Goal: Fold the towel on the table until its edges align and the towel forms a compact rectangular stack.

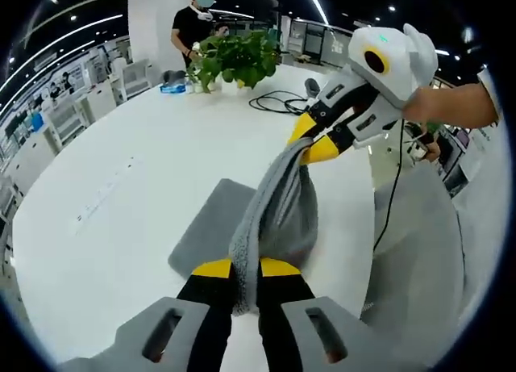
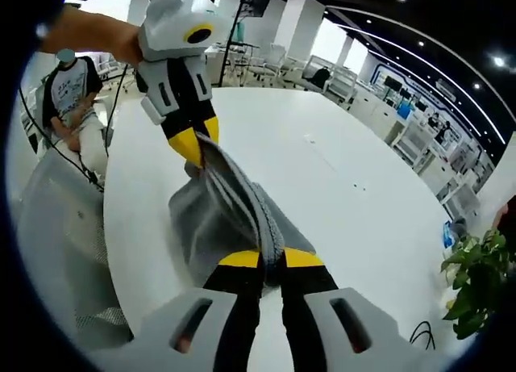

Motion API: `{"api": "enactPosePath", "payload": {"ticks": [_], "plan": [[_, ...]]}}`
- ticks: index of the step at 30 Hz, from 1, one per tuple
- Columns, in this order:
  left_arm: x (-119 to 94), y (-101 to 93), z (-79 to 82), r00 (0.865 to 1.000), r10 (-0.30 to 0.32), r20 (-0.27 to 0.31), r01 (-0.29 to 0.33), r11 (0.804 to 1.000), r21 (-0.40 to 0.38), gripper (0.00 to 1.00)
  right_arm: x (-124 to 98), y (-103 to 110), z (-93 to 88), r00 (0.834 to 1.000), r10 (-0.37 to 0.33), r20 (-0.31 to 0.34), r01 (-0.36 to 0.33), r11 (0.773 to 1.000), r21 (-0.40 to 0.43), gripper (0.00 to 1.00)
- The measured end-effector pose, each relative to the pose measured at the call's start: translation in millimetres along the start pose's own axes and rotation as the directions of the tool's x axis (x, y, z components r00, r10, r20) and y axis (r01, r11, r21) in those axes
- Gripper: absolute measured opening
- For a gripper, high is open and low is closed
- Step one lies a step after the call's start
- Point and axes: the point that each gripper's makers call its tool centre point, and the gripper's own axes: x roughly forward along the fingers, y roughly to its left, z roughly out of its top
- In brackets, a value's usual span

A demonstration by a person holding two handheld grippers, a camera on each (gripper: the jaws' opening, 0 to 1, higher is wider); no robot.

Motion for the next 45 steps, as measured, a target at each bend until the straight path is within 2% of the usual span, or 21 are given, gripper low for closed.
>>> {"api": "enactPosePath", "payload": {"ticks": [7, 20, 29, 32, 37, 39, 45], "plan": [[11, 13.0, -2.1, 0.999, 0.04, 0.004, -0.04, 0.999, 0.003, 0.1, 14, -8, -4.4, 1.0, -0.019, -0.017, 0.019, 1.0, 0.012, 0.07], [34, 26.3, -8.6, 0.998, 0.063, 0.006, -0.063, 0.998, -0.013, 0.12, 34, -15, -22.2, 0.998, -0.016, -0.058, 0.015, 1.0, -0.023, 0.07], [52, 33.5, -24.6, 0.997, 0.068, -0.044, -0.069, 0.997, -0.038, 0.12, 55, -18, -30.6, 0.994, 0.013, -0.108, -0.023, 0.996, -0.086, 0.08], [56, 35.3, -31.3, 0.996, 0.062, -0.065, -0.064, 0.998, -0.026, 0.12, 63, -17, -32.7, 0.992, 0.025, -0.124, -0.038, 0.994, -0.1, 0.08], [63, 38.8, -37.6, 0.994, 0.055, -0.09, -0.057, 0.998, -0.01, 0.12, 76, -17, -41.6, 0.986, 0.042, -0.163, -0.058, 0.994, -0.095, 0.08], [66, 40.5, -38.7, 0.994, 0.055, -0.093, -0.056, 0.998, -0.005, 0.13, 79, -17, -46.4, 0.982, 0.056, -0.18, -0.069, 0.995, -0.067, 0.08], [75, 46.2, -42.2, 0.993, 0.051, -0.109, -0.052, 0.999, -0.008, 0.14, 86, -19, -54.2, 0.98, 0.073, -0.187, -0.083, 0.996, -0.042, 0.08]]}}
